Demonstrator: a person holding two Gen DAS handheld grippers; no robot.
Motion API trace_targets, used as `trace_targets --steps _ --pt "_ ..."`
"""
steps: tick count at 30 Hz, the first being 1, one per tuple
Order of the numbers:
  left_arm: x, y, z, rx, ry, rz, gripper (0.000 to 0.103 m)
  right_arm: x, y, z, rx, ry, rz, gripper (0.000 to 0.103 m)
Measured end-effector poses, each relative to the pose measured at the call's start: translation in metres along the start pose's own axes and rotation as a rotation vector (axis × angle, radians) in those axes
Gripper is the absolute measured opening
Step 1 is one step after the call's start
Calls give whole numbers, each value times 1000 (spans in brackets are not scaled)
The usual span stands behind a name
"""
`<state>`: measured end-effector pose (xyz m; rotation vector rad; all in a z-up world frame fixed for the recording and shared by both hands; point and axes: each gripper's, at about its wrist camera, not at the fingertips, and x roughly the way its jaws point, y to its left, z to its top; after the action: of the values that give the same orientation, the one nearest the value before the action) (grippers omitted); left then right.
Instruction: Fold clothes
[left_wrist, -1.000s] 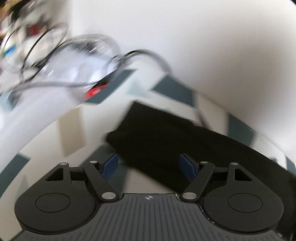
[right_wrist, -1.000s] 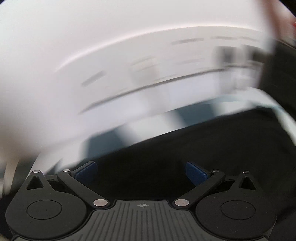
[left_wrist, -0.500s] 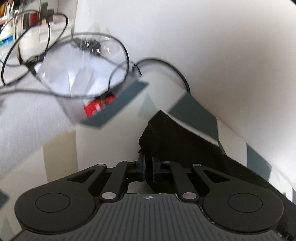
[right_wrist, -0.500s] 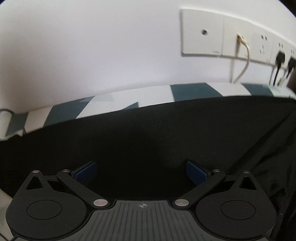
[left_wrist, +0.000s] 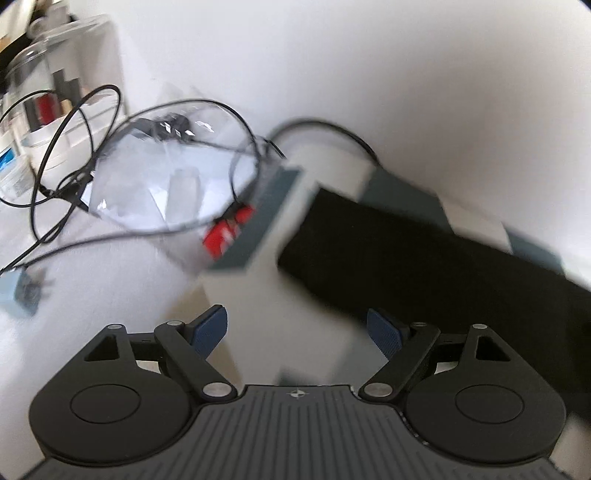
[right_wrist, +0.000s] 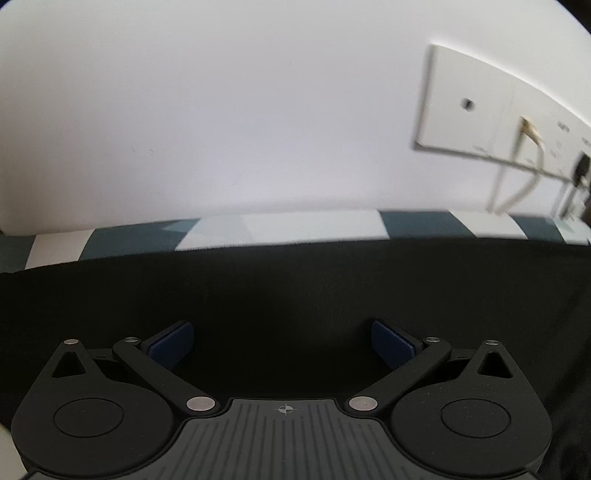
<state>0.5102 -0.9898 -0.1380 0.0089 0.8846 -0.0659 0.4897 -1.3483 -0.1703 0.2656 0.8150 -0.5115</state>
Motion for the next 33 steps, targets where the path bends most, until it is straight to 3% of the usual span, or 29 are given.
trace_targets --steps 7,15,19,25,33 --pt "-45 -16 -64 79 105 -30 94 -55 -18 -52 17 79 48 102" --pt "-74 -26 -112 170 206 -98 100 -123 -37 -124 -16 186 -9 102" --pt "-84 -24 -132 184 184 -151 103 -156 -50 -160 1 198 -28 102" --pt "-96 -26 -150 239 97 -174 103 -232 -75 -204 18 88 -84 102" --pt "-130 -50 -188 352 108 -218 103 -314 -167 -248 237 88 -178 102"
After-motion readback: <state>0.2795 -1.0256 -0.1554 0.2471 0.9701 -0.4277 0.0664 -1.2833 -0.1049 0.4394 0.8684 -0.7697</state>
